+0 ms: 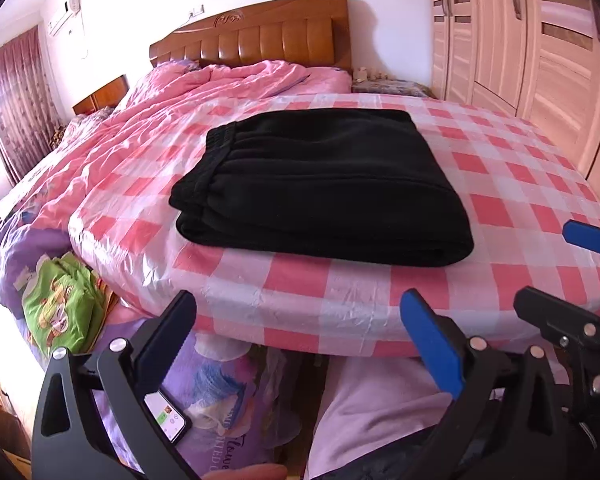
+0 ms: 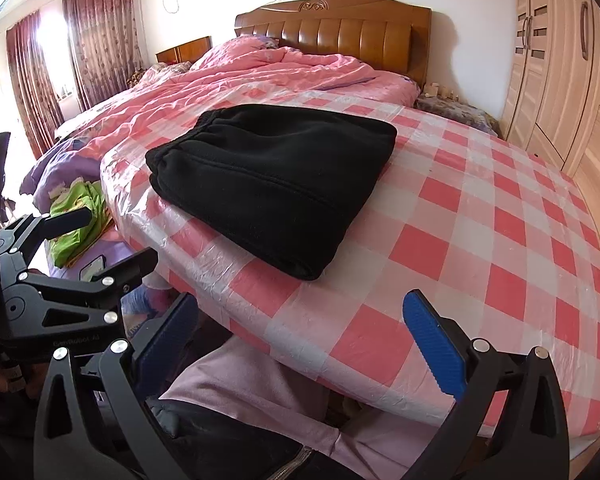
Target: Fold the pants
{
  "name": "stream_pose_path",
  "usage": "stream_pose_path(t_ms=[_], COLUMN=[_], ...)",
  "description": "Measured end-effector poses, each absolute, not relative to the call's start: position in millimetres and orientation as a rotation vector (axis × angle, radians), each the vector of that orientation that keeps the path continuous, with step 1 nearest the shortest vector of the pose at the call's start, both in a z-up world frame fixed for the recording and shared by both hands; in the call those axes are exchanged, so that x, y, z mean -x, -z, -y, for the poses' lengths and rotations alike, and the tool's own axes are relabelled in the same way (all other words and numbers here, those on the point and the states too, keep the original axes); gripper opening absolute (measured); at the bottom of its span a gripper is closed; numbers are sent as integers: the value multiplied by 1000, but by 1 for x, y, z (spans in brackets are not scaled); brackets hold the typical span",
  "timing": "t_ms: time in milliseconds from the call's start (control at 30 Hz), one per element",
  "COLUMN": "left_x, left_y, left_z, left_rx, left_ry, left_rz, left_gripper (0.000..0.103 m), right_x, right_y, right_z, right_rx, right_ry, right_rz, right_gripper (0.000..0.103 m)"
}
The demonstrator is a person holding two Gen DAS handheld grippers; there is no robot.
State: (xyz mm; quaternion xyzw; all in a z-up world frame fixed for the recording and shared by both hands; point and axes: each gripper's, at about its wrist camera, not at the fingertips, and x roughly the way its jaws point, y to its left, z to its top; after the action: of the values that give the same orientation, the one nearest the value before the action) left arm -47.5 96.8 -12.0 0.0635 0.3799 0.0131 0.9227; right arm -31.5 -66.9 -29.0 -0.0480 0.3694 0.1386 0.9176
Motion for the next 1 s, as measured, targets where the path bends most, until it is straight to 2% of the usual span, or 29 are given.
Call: stream_pose_path(t_ms=[1000], left_x=[51], left_y=[7], left_z=[-90], left_rx=[-143], left_ry=[13], left_rz=[-749], left_gripper=[102], right_x=[30], right_y=[30], right_z=[71], right_rx=[78], right_ry=[-282], right_rz=[-765], right_gripper=[99])
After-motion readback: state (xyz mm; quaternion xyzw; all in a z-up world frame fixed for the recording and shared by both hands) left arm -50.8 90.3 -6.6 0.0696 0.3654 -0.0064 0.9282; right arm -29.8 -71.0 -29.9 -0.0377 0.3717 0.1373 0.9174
